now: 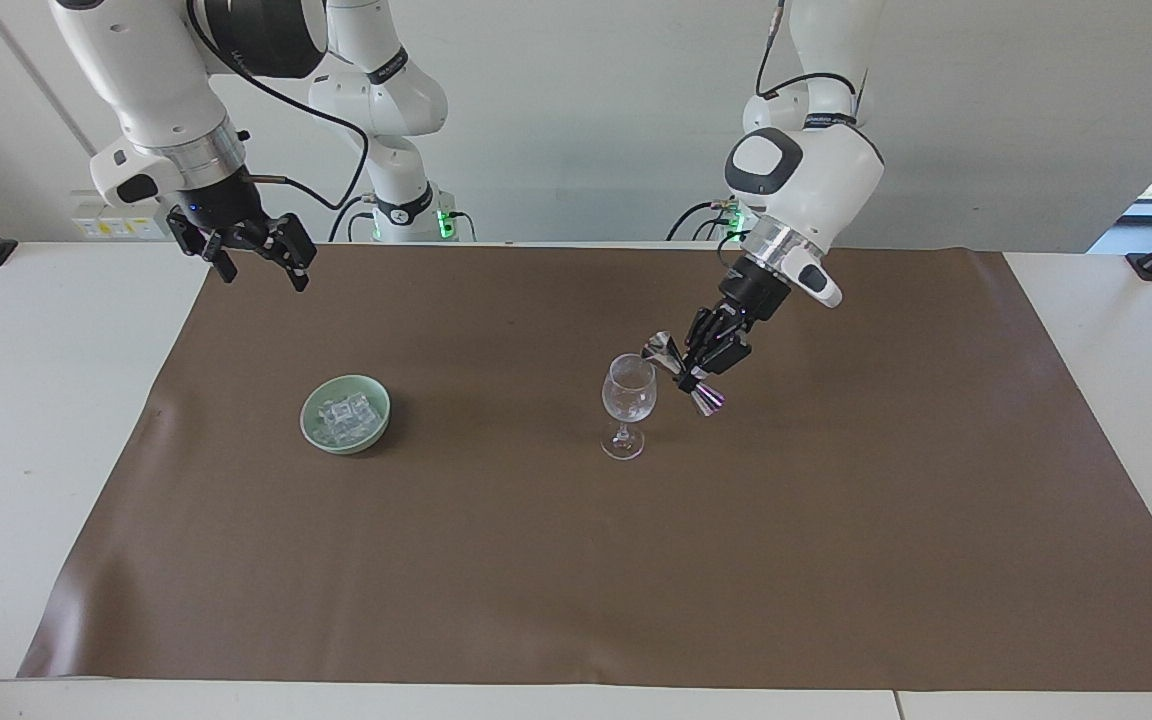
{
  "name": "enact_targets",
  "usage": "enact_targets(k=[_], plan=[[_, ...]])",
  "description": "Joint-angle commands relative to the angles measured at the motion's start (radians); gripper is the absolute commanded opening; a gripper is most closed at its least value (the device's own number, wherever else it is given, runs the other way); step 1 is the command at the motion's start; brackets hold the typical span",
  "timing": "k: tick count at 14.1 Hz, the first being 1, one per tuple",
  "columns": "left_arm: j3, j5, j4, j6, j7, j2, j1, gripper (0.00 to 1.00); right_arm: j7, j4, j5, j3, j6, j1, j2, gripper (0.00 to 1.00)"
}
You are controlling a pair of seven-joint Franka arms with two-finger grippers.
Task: Pour wine and add ice with both arms
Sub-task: 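Lift the jigger with the left gripper and carry it over the glass, then tilt the jigger over the clear glass with the left gripper to pour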
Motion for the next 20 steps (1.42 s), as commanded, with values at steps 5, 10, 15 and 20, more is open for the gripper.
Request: enact_targets(k=[5, 10, 15, 20], plan=[[-0.035, 0.093, -0.053, 0.124, -0.012, -0.023, -0.005, 0.0, 0.013, 0.009, 0.01, 0.004, -0.016, -0.011, -0.001, 1.0], [-0.047, 0.133, -0.062, 0.173, -0.011, -0.023, -0.006, 0.0, 0.013, 0.009, 0.01, 0.004, -0.016, -0.009, -0.001, 1.0], [-0.054, 0.188, -0.074, 0.226, -0.005, -0.022, -0.012, 0.0, 0.013, 0.009, 0.01, 0.004, -0.016, -0.009, -0.001, 1.0], [-0.055, 0.256, -0.088, 0.245, -0.003, -0.025, -0.012, 0.0, 0.013, 0.009, 0.01, 0.004, -0.016, -0.011, -0.001, 1.0]])
